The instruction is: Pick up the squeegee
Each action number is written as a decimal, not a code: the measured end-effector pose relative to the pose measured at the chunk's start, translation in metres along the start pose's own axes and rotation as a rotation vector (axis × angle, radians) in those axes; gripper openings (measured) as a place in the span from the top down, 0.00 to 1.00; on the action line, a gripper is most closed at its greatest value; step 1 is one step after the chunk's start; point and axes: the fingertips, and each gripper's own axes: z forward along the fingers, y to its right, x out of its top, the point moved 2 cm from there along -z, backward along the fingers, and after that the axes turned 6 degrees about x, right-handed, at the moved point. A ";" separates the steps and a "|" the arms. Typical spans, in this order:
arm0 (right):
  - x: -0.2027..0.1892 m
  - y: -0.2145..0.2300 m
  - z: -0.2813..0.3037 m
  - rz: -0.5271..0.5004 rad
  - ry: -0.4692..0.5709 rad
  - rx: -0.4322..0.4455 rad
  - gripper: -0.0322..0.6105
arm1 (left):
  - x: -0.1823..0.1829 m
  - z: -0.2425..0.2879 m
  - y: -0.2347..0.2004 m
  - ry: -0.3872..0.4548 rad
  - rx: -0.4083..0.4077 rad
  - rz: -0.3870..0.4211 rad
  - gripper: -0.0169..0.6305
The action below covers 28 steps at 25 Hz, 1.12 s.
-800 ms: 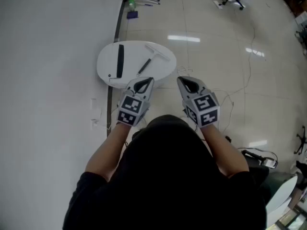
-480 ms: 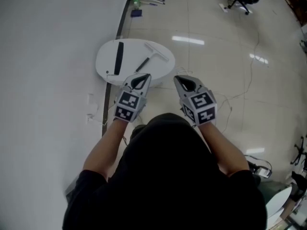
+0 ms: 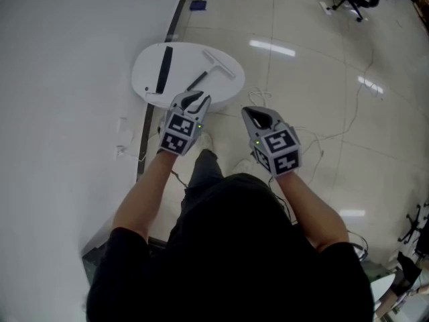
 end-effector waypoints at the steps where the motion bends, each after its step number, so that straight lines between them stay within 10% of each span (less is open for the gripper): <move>1: -0.002 0.003 0.005 0.010 -0.008 0.003 0.95 | -0.004 0.008 -0.003 -0.011 -0.003 0.002 0.85; 28: -0.116 0.103 0.252 0.367 -0.263 -0.010 0.95 | -0.244 0.345 -0.119 -0.338 -0.131 0.045 0.77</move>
